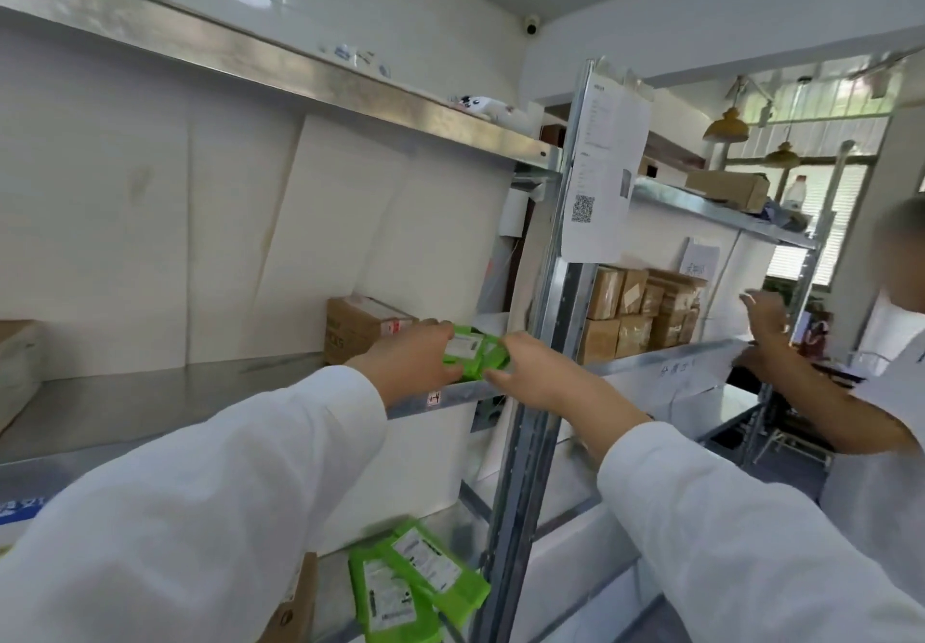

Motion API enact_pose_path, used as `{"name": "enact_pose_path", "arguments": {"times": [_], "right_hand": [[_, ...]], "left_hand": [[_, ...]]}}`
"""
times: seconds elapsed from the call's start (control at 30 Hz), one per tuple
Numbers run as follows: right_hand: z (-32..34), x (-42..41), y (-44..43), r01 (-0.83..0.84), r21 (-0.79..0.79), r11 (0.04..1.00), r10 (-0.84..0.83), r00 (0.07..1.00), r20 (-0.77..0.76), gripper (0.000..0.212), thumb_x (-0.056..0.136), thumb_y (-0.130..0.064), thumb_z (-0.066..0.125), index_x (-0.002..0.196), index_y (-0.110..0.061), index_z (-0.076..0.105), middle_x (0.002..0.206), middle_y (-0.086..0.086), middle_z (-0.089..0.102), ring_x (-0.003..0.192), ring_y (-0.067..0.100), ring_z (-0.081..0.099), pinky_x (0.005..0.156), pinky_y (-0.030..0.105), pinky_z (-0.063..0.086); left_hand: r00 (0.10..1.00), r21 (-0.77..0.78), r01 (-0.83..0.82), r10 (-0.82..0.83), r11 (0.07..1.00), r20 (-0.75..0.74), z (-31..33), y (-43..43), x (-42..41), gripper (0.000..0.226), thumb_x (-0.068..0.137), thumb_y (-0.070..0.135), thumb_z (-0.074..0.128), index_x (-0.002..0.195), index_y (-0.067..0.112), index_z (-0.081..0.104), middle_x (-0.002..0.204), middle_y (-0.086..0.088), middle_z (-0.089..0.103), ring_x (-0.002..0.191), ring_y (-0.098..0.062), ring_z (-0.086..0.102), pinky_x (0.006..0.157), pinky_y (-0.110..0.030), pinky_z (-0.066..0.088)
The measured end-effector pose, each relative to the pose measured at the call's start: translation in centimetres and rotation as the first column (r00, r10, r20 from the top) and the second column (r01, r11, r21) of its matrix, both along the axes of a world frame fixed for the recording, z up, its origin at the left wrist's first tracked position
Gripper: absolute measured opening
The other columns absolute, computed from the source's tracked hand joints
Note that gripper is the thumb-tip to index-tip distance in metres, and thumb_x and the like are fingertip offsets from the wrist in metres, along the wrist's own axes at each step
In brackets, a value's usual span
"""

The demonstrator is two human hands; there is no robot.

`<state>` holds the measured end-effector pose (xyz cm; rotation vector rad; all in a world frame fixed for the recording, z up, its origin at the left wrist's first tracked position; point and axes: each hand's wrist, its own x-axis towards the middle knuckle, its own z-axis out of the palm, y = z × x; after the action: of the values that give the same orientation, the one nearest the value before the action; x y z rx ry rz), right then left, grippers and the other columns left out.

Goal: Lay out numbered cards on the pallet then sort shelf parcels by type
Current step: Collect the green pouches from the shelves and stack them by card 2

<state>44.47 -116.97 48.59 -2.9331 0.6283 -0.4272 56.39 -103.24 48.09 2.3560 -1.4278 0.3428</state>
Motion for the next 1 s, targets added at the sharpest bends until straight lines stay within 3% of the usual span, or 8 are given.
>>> {"name": "enact_pose_path", "arguments": {"times": [0.13,0.27,0.4,0.53,0.7,0.87,1.0], "right_hand": [[-0.5,3.9,-3.3,-0.014,0.034,0.999,0.013,0.999,0.03,0.037,0.092,-0.035,0.056,0.118,-0.008,0.052,0.104,0.008,0.051,0.097,0.029,0.059,0.079,0.039,0.049],[-1.9,6.5,-6.3,-0.041,0.091,0.995,0.039,0.999,0.029,0.034,0.092,-0.029,0.056,0.119,-0.01,0.051,0.097,0.004,0.049,0.091,0.023,0.057,0.076,0.033,0.048],[-3.4,7.9,-9.3,-0.063,0.017,0.998,0.063,0.998,0.014,0.038,0.094,-0.033,0.051,0.127,-0.014,0.047,0.111,0.005,0.053,0.096,0.021,0.057,0.084,0.039,0.051],[-4.2,9.6,-11.6,-0.117,0.086,0.989,0.111,0.992,0.063,0.035,0.094,-0.024,0.045,0.128,-0.016,0.047,0.1,0.0,0.051,0.084,0.016,0.051,0.071,0.029,0.044],[-4.9,11.6,-14.0,-0.152,0.195,0.969,0.152,0.988,0.012,0.031,0.095,-0.022,0.044,0.124,-0.017,0.053,0.103,-0.001,0.061,0.088,0.016,0.06,0.078,0.029,0.05],[-5.4,13.5,-15.7,-0.208,0.286,0.936,0.209,0.978,0.025,0.031,0.093,-0.023,0.049,0.122,-0.016,0.057,0.106,0.002,0.066,0.09,0.018,0.065,0.084,0.039,0.056],[-6.6,14.6,-17.2,-0.15,0.252,0.956,0.144,0.989,0.041,0.029,0.094,-0.022,0.046,0.119,-0.01,0.055,0.114,0.005,0.064,0.093,0.022,0.063,0.083,0.036,0.054]], "left_hand": [[1.0,0.006,0.013,-0.013,1.0,-0.011,-0.7,-3.4,2.3,0.044,0.092,0.04,0.052,0.127,0.015,0.051,0.122,-0.005,0.057,0.107,-0.024,0.057,0.083,-0.032,0.046],[0.994,-0.018,0.049,-0.051,0.999,-0.094,-1.1,-6.5,3.6,0.041,0.094,0.028,0.053,0.13,0.008,0.051,0.127,-0.011,0.057,0.108,-0.025,0.058,0.09,-0.037,0.049],[0.999,0.031,0.016,-0.017,0.999,0.037,-1.8,-9.8,4.4,0.032,0.093,0.027,0.051,0.119,0.009,0.058,0.116,-0.009,0.062,0.101,-0.027,0.061,0.078,-0.029,0.049],[0.998,0.043,-0.022,0.02,0.999,0.054,-2.4,-12.7,5.9,0.03,0.091,0.021,0.05,0.117,0.008,0.06,0.115,-0.011,0.063,0.101,-0.028,0.062,0.085,-0.037,0.052],[0.998,0.123,-0.048,0.042,0.991,0.052,-2.6,-15.1,7.5,0.026,0.092,0.022,0.05,0.113,0.012,0.063,0.114,-0.006,0.065,0.098,-0.023,0.061,0.073,-0.025,0.041],[0.976,0.25,-0.177,0.203,0.952,-0.082,-3.7,-17.0,10.1,0.034,0.098,0.031,0.04,0.118,0.008,0.056,0.119,-0.012,0.062,0.09,-0.023,0.056,0.076,-0.029,0.043],[0.919,0.183,-0.273,0.312,0.945,-0.241,-3.9,-17.7,11.0,0.05,0.101,0.035,0.042,0.141,0.006,0.039,0.14,-0.013,0.049,0.121,-0.027,0.053,0.095,-0.031,0.042]]}}
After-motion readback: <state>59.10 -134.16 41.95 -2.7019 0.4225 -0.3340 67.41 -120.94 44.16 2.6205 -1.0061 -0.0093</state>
